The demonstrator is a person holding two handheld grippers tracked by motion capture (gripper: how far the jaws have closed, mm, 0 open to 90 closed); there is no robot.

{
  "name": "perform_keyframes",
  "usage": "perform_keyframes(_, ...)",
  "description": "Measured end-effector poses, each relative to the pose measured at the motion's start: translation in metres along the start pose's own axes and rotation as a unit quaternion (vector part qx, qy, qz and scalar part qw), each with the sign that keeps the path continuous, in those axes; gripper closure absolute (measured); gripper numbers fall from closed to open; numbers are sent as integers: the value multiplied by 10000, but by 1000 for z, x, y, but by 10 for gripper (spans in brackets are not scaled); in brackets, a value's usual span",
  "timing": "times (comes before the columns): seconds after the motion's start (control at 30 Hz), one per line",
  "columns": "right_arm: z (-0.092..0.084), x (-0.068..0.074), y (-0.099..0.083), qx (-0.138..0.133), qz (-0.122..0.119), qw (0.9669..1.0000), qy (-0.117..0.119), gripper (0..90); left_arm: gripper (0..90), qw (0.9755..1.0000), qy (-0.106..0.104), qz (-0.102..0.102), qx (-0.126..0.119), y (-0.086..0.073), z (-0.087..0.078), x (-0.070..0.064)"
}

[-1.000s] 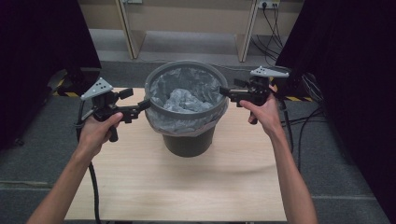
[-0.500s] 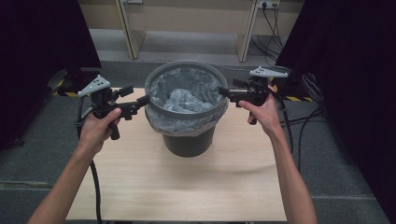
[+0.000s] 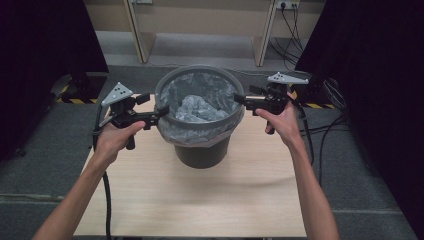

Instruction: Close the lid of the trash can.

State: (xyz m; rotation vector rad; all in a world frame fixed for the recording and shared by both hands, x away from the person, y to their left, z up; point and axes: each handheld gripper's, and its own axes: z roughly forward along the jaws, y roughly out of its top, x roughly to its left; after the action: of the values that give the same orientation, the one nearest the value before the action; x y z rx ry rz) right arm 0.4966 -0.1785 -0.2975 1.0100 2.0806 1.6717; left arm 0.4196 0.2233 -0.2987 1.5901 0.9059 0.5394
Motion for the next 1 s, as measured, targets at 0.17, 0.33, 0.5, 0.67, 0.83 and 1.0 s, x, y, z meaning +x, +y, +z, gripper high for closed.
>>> perform_keyframes(0.17, 0, 0, 1, 37, -1, 10000, -29, 188, 158, 9999, -105, -31, 104, 5, -1, 0)
perform_keyframes(0.33, -17, -1, 8, -177, -2, 9998, -77, 197, 146, 9993, -358, 26, -61, 9, -17, -6)
perform_keyframes(0.5, -37, -6, 3, -179, 93, 9991, -385, 189, 146, 9990, -417, 152, -86, -1, -32, -7)
perform_keyframes(0.67, -51, -8, -18, -38, -13, 9972, -747, 177, 146, 9991, -354, 217, -45, -25, -43, 2)
perform_keyframes(0.83, -59, -9, -52, 179, -214, 9926, -1182, 145, 146, 9993, -223, 292, 43, -59, -52, 18)
perform_keyframes(1.0, -58, -11, -90, 438, -269, 9896, -1345, 142, 146, 9993, -104, 243, 250, -97, -55, 35)
